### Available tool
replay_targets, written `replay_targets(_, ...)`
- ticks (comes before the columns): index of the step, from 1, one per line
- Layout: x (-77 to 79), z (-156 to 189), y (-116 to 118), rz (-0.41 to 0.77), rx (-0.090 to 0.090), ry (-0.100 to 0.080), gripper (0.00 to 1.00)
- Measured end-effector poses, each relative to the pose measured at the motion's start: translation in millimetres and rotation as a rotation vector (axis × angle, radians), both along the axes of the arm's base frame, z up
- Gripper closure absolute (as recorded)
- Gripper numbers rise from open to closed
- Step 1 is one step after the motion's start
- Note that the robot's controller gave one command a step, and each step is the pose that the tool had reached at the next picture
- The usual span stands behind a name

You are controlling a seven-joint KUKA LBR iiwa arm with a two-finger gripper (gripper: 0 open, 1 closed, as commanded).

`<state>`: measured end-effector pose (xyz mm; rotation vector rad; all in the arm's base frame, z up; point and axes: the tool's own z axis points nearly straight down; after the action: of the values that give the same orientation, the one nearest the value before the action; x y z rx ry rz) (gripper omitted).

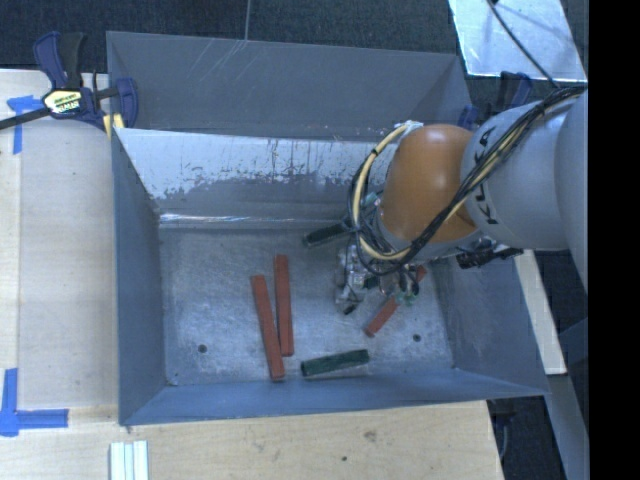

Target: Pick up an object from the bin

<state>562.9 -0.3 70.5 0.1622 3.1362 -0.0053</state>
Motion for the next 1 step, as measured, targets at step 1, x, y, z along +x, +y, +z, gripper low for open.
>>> replay_targets(1,45.0,78.1,-40.9,-0.029,0.001,-0.013,1.0)
